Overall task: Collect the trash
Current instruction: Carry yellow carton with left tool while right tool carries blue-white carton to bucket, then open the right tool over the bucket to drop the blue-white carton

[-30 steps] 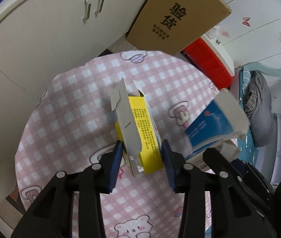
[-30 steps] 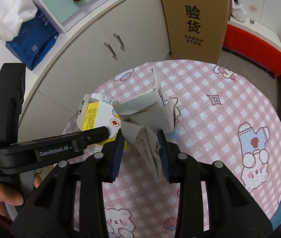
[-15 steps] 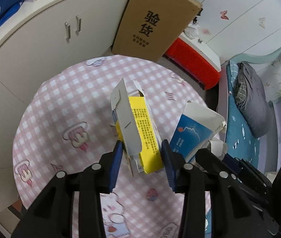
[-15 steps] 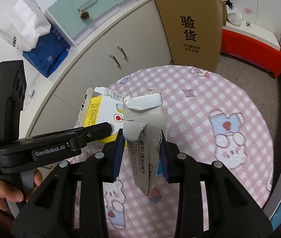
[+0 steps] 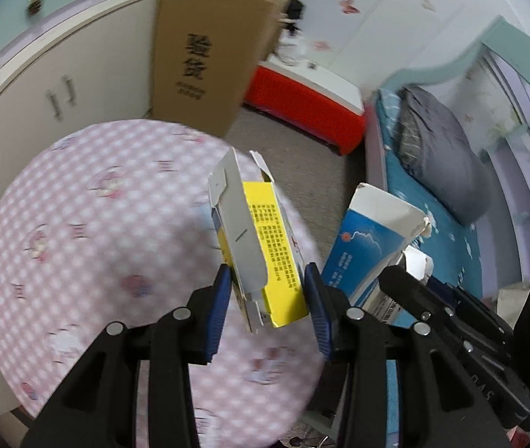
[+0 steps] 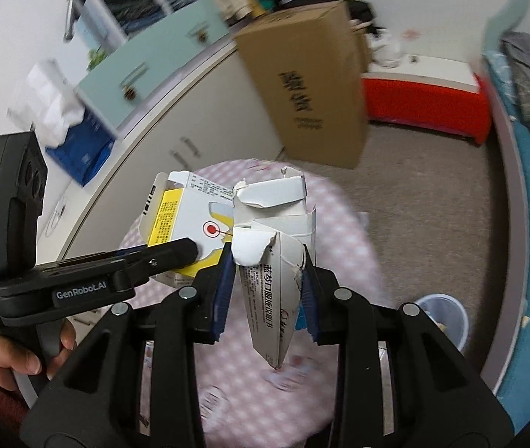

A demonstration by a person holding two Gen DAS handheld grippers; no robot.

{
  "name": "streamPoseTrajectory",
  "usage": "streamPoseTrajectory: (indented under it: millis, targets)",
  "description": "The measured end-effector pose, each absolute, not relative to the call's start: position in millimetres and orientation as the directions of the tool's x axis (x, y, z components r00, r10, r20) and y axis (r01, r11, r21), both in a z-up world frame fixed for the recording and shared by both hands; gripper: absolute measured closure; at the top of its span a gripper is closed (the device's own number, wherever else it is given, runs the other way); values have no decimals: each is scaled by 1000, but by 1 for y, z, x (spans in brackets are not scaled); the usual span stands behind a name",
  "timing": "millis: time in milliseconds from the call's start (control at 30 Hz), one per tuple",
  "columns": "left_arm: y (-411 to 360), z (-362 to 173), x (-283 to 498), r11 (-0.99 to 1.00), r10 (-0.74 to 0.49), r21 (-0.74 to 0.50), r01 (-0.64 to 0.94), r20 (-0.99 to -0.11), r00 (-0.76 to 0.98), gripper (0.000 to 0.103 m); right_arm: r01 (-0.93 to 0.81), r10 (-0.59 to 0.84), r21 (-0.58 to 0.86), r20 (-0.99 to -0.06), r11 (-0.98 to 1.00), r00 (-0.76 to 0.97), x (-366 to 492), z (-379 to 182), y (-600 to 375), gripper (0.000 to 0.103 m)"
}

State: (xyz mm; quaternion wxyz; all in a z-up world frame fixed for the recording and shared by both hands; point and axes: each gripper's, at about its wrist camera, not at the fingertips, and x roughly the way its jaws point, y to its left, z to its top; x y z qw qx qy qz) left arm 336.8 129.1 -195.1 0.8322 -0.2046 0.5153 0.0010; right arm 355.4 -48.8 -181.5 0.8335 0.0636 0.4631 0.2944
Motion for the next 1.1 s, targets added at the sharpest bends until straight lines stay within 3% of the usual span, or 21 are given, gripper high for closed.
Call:
streamPoseTrajectory:
  millis: [333,767,833,867,900,1100]
  targets:
    - [-21,-186,366,935,-312,-353,-15,-845,435,64,-259,449,367,-728,893,518,344,-172,-198,71]
    - [-99,-193,389,944,-329,-312,108,-868,372,64,-114,396,408,-721,906,569,345,-186,-273,70]
    - [-101,-193,392,946,-322,-304,109,-872,369,64,-108,410,432,-707,896,577,349,-189,-281,60]
    - [-102,-194,393,947,-322,-303,111,-873,365,64,-101,413,442,-699,891,584,351,-192,-286,44]
    - [-103,-194,394,947,-322,-301,114,-875,361,64,-80,398,440,-700,894,593,356,-196,-289,41]
    - [-116,-195,399,951,-308,-276,139,-886,346,64,-45,369,429,-713,902,595,361,-201,-307,41]
